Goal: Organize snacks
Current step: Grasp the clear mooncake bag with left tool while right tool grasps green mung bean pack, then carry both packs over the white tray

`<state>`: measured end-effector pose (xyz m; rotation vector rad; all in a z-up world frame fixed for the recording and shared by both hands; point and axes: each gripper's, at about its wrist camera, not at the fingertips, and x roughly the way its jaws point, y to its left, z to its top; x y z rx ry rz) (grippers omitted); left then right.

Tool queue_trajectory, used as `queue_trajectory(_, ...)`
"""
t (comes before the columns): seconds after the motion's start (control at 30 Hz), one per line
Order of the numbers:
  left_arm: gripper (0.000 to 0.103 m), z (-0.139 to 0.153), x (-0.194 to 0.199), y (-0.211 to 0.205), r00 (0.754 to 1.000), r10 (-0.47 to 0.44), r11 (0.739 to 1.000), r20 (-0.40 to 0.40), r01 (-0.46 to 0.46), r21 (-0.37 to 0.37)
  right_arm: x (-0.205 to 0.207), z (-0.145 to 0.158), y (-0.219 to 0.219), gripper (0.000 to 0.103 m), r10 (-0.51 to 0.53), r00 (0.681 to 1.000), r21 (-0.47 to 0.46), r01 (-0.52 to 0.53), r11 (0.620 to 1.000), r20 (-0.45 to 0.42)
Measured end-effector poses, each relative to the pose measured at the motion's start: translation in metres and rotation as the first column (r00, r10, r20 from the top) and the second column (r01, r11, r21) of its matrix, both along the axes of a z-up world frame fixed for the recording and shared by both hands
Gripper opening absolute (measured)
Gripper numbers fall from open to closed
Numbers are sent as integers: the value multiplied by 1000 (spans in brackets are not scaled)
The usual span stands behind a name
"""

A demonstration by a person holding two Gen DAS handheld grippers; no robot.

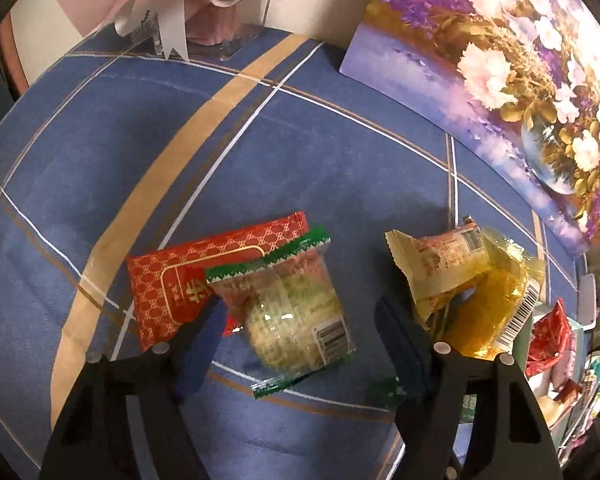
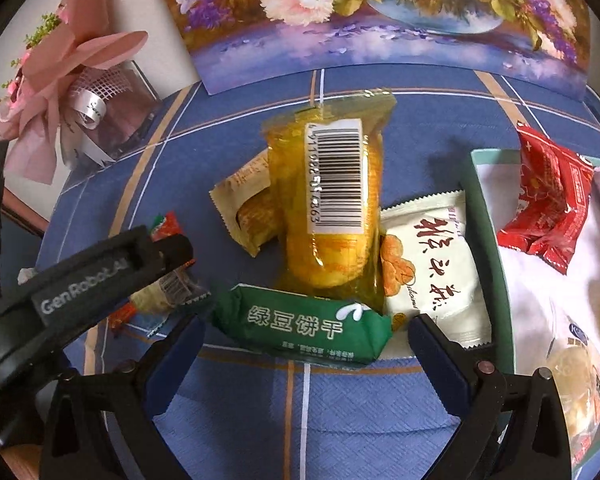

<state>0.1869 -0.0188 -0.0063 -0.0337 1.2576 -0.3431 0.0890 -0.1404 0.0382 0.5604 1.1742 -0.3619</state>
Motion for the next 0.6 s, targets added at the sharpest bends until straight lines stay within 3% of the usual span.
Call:
queue_trajectory(0.13,63,0,0,-4,1000,-2,999,19,1,54,1,-1,0,98,-4,1000,-17,4,1000,-9)
queue_trajectory(0.23,52,0,-1,-3,1000,-6,998,20,5,60,2,0,-1,87,-2,1000,-24,2,1000,-12)
queue_trajectory(0.3,51,1,-1,-2,1000,-8,998,14,7,57,0,2,0,78,1,1000,-16,-1,1000,-6)
queue_trajectory(0.6,51,16,-5,7,1000,14,1000,15,-14,12,-5,11,2,70,-2,1000,8,2,1000,-7)
